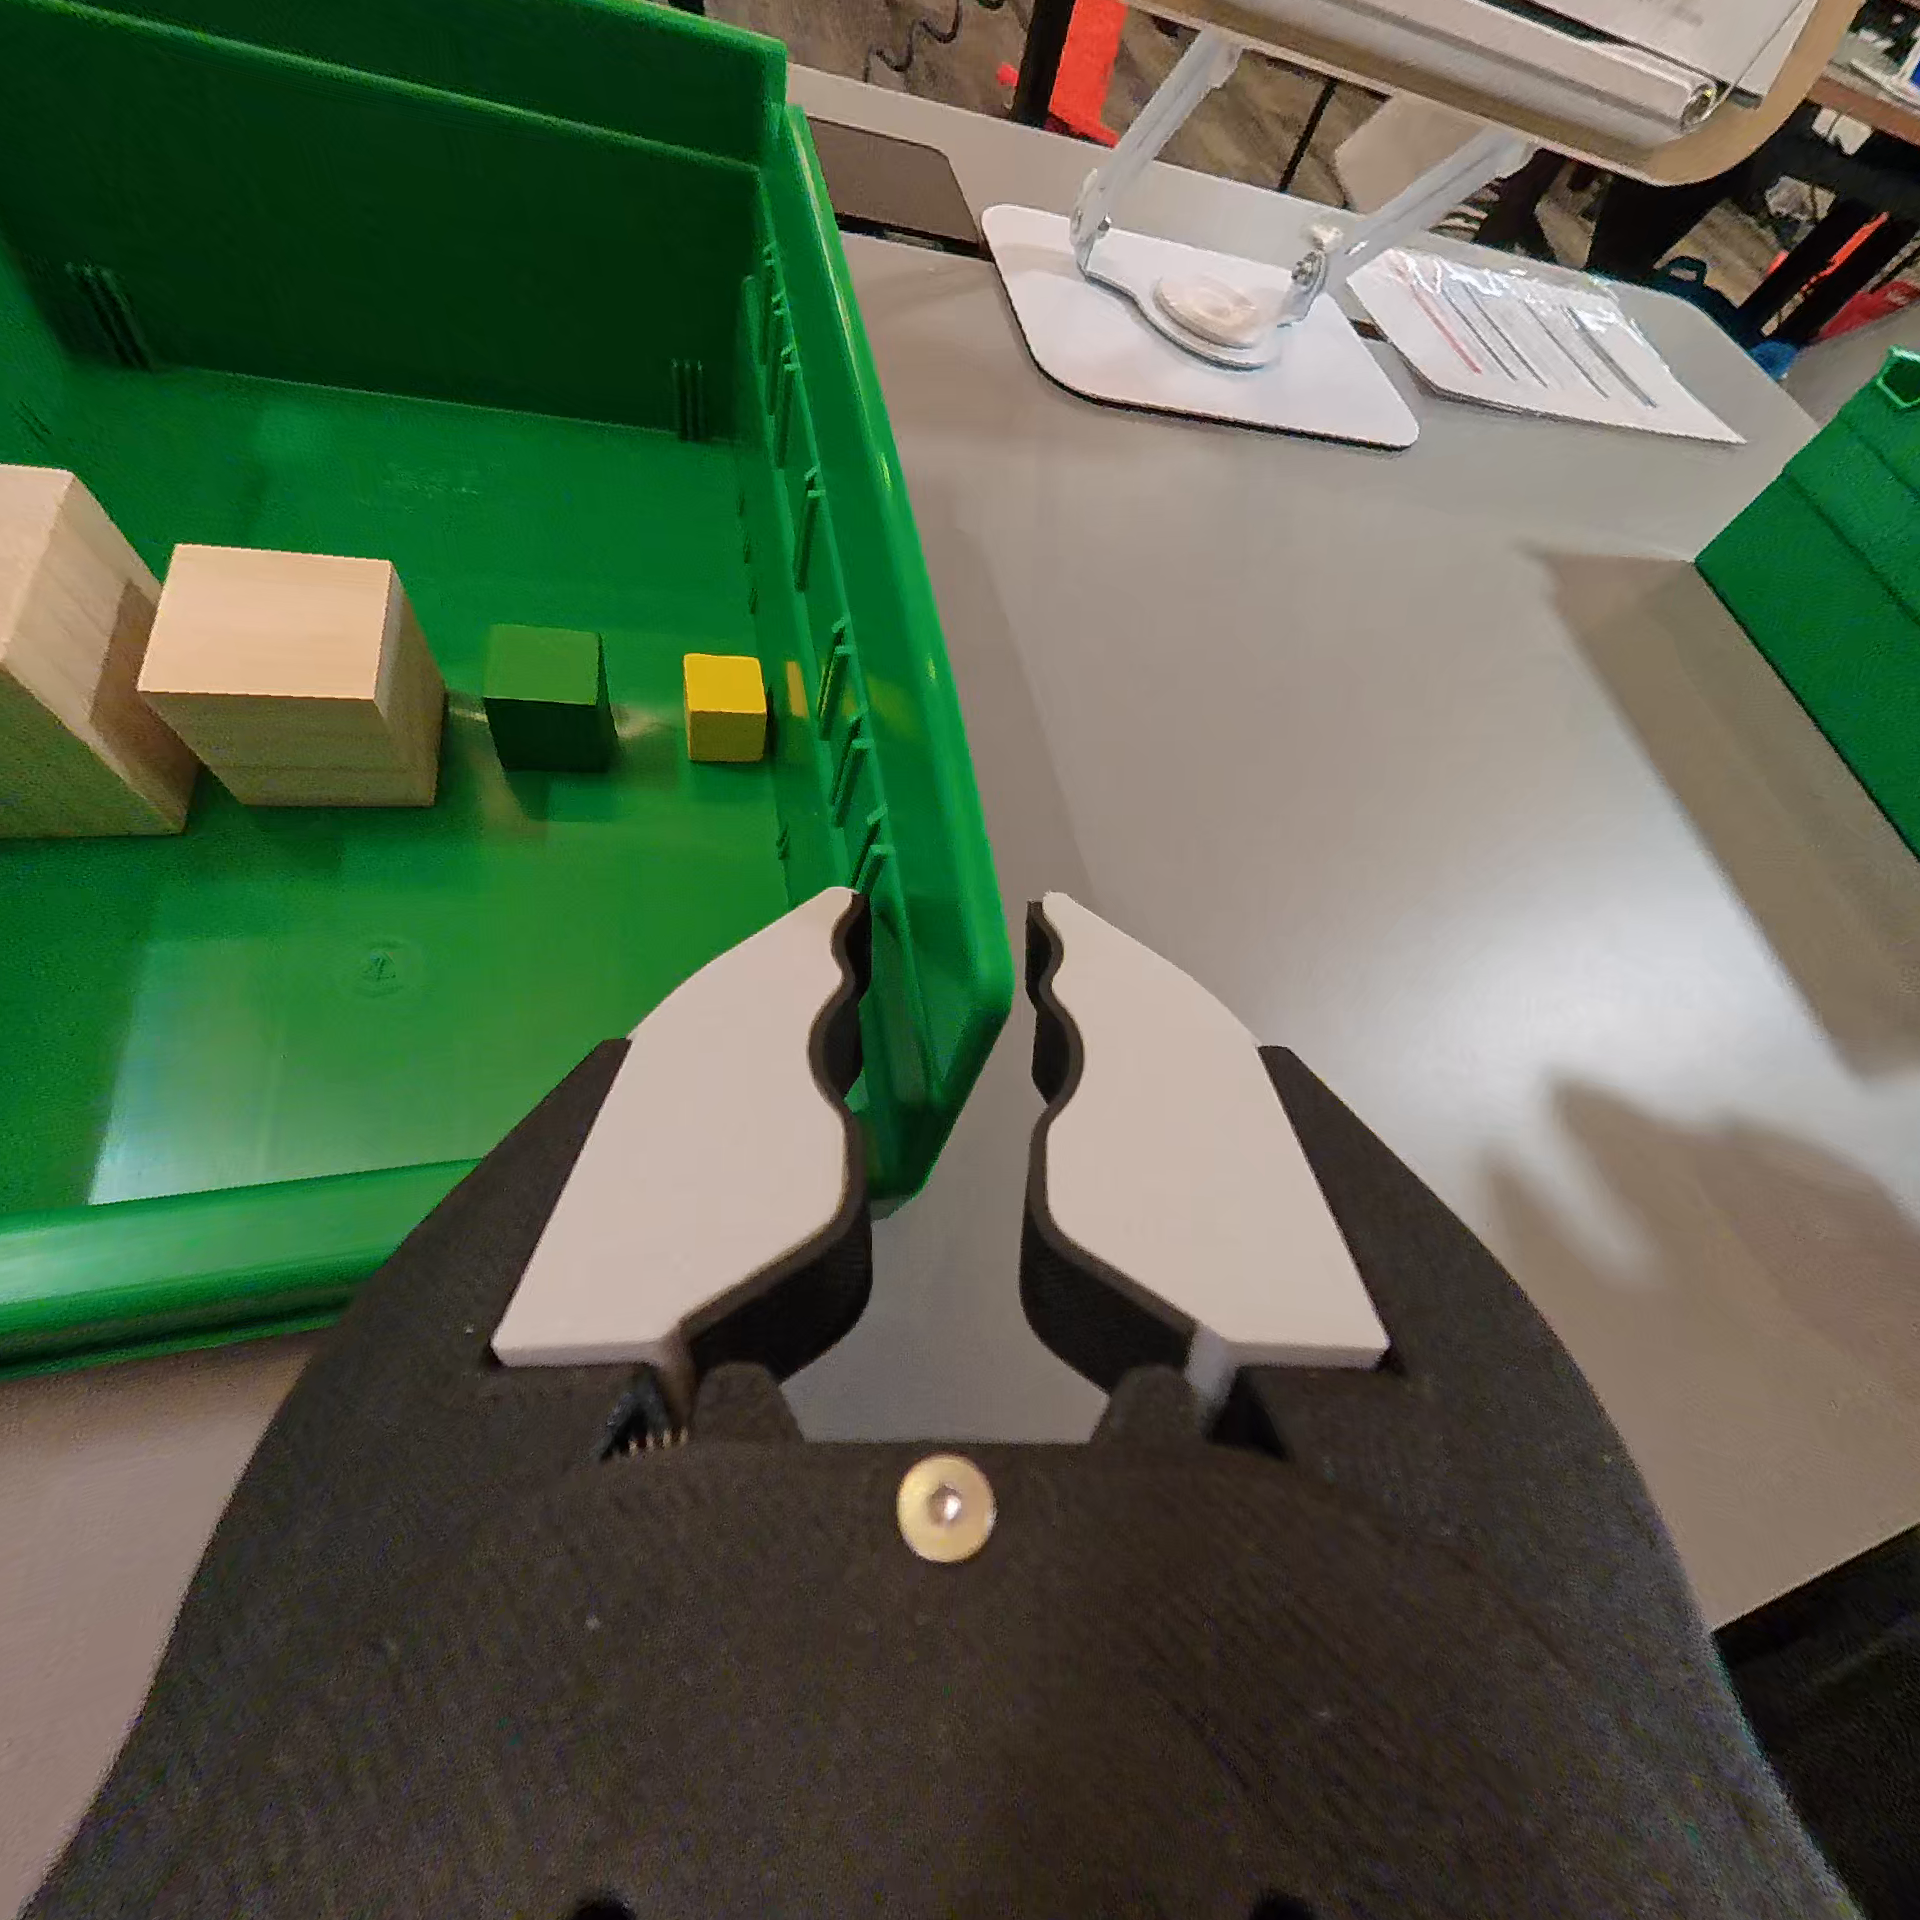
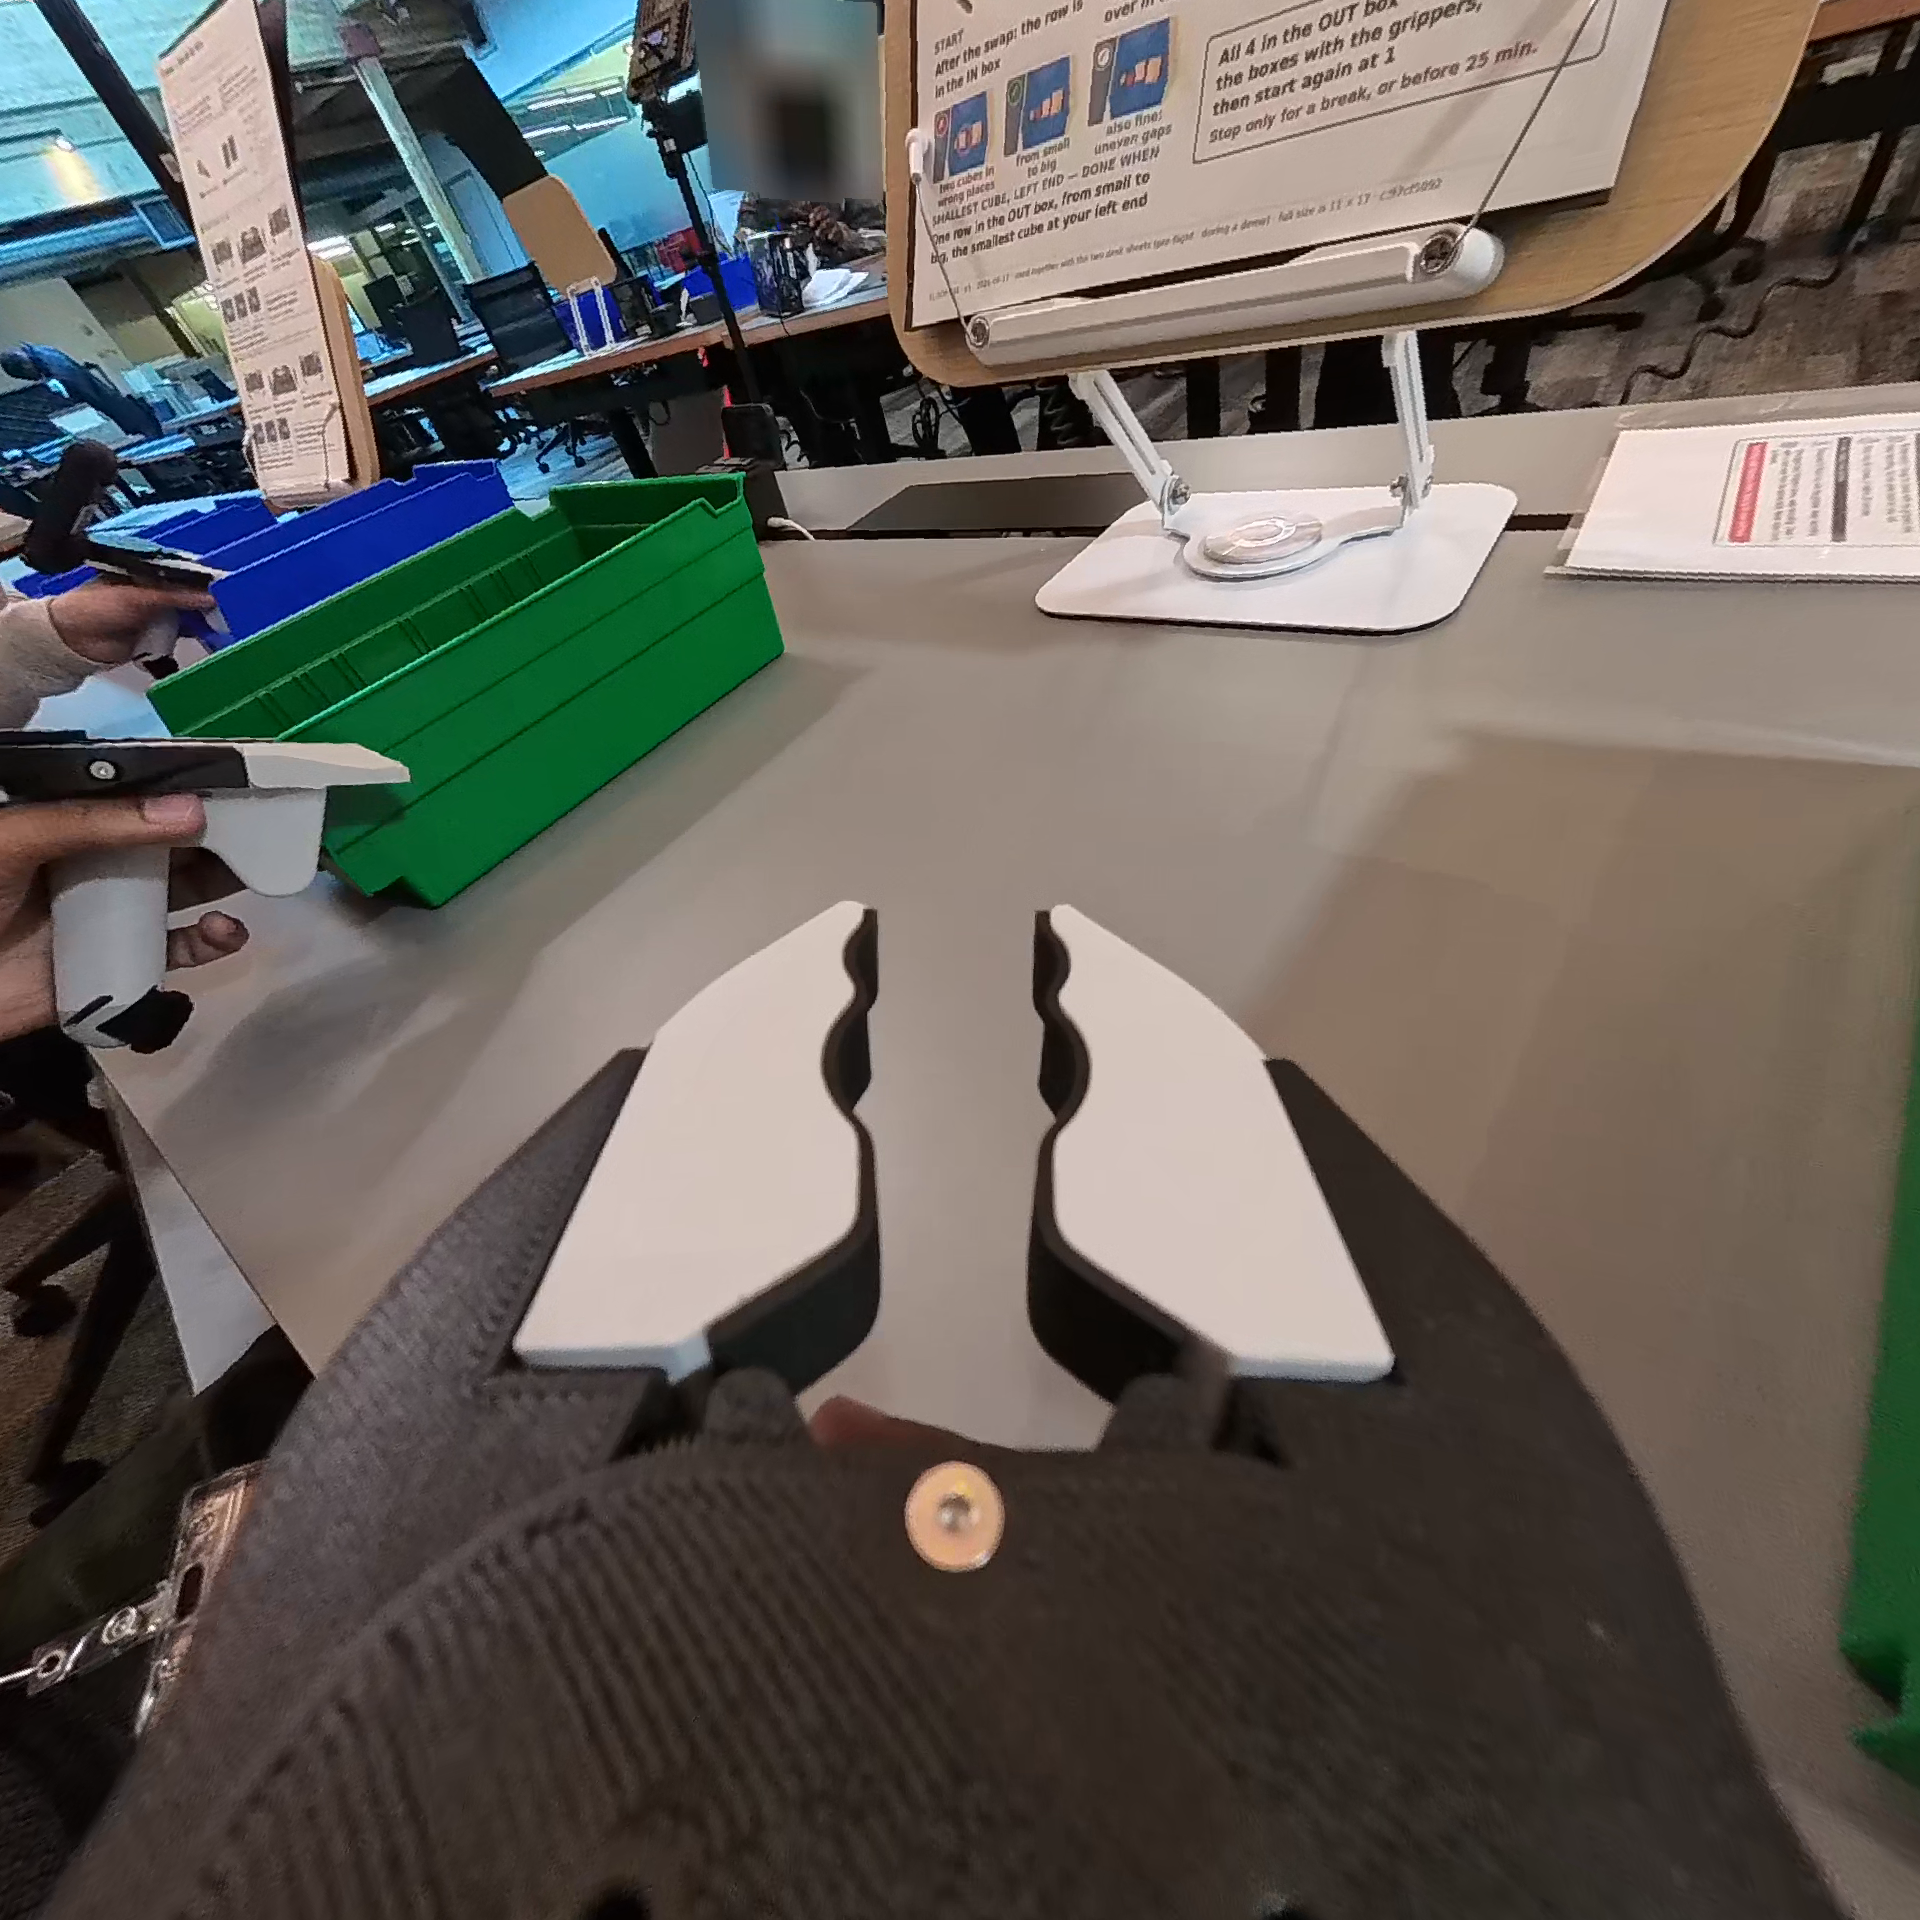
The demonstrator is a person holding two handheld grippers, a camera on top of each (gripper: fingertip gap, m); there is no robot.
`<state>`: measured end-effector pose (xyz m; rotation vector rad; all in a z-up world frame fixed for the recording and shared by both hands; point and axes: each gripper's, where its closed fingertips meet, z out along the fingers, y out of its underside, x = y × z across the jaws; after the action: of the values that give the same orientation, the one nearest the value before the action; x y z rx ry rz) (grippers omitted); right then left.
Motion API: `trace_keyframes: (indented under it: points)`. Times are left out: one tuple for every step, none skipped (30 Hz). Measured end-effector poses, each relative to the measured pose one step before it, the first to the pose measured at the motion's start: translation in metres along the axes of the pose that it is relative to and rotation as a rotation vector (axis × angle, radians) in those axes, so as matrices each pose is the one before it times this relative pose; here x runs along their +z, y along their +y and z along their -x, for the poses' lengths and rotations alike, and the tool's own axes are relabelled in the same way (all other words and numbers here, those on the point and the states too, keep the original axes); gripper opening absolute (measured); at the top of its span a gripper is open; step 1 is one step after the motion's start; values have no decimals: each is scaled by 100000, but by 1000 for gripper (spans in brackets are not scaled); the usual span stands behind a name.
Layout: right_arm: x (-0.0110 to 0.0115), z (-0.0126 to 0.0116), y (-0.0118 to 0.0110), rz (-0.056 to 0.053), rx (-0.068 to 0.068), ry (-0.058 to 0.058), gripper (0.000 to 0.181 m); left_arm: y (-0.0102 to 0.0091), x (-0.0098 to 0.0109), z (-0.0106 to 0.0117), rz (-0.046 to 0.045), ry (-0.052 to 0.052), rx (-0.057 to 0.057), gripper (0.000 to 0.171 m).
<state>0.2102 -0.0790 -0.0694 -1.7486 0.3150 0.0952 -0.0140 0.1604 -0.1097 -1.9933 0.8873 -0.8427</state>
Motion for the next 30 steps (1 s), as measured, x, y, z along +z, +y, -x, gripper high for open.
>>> trace_keyframes:
  points:
    - [0, -11, -5, -43, 296, -79, 29, -29, -13, 3, -109, 345, -571, 29]
    - [-1, -10, -3, -48, 223, -51, 29, -41, -20, 14, -245, 324, -609, 29]
    - [1, -8, -4, 9, 128, -13, 29, -27, -12, 3, -175, 373, -633, 29]
    - [7, -12, 27, 119, 61, -48, 29, -34, -18, -6, -161, 447, -583, 29]
    - [10, 3, 27, 178, 112, -31, 29, -44, -15, -3, -268, 385, -544, 29]
    - [6, 21, 18, 99, 276, -88, 29, -58, -17, 9, -305, 281, -511, 29]
    - [2, 58, -4, -33, 314, -274, 30, -44, -33, 14, -251, 273, -418, 29]
    - [7, 33, 3, 57, 207, -199, 30, -52, -26, 7, -245, 208, -333, 29]
    - [-23, 10, -2, 7, 66, 28, 30, -64, -36, 18, -327, 135, -236, 29]
    - [-14, -8, -32, -128, -3, 76, 30, -74, -42, 12, -408, 75, -160, 29]
    - [-16, -12, -4, -34, 67, 31, 30, -91, -39, 36, -514, -5, -153, 29]
    - [-8, -18, -3, 26, 171, -2, 30, -143, -77, 48, -801, -166, -177, 29]
    - [-3, -13, 0, -22, 232, -22, 30, -262, -118, 79, -1508, -408, -228, 28]
    - [-2, -6, -2, -32, 256, -63, 30, -346, -161, 71, -2050, -296, -292, 28]
    - [-5, 2, 3, -16, 203, -84, 30, -386, -180, 58, -2220, -163, -371, 28]
    - [10, 4, -3, 14, 110, -35, 30, -293, -143, 12, -1671, 171, -282, 28]
    - [1, -2, 12, 21, 22, 10, 30, -153, -72, -10, -752, 348, -169, 28]
    - [18, 4, -1, 18, -34, -25, 30, -88, -37, -41, -573, 505, -114, 28]
    - [4, 12, 9, 60, -49, -35, 30, -123, -36, -72, -812, 600, -296, 28]
    - [12, 11, 11, 87, -52, -17, 30, -149, -43, -111, -892, 942, -531, 28]
    - [5, 10, 21, 81, -48, -39, 30, -132, -53, -186, -710, 1538, -589, 28]
    - [-2, -2, 4, 29, -28, -3, 30, -119, -45, -181, -665, 1468, -610, 28]
    - [3, -15, -7, -35, -21, 31, 30, -177, -57, -158, -984, 1211, -496, 28]
    - [-6, -16, -6, -38, 14, 45, 30, -212, -76, -180, -1268, 1235, -319, 28]
    - [-7, -18, -19, -46, 56, 28, 30, -236, -80, -156, -1334, 968, -234, 28]
    - [-4, -18, 2, -25, 96, 14, 30, -254, -105, -94, -1442, 594, -49, 28]
    - [-7, -15, -5, -7, 98, 11, 30, -307, -128, -17, -1776, 17, 75, 28]
    - [-4, -20, 2, -26, 75, 20, 30, -414, -178, 115, -2481, -957, 46, 29]
    - [-6, -9, -6, -37, 56, 16, 30, -556, -242, 215, -3276, -1426, 76, 29]
    - [1, -7, -2, 5, 41, 1, 30, -662, -311, 338, -3830, -2019, -102, 29]
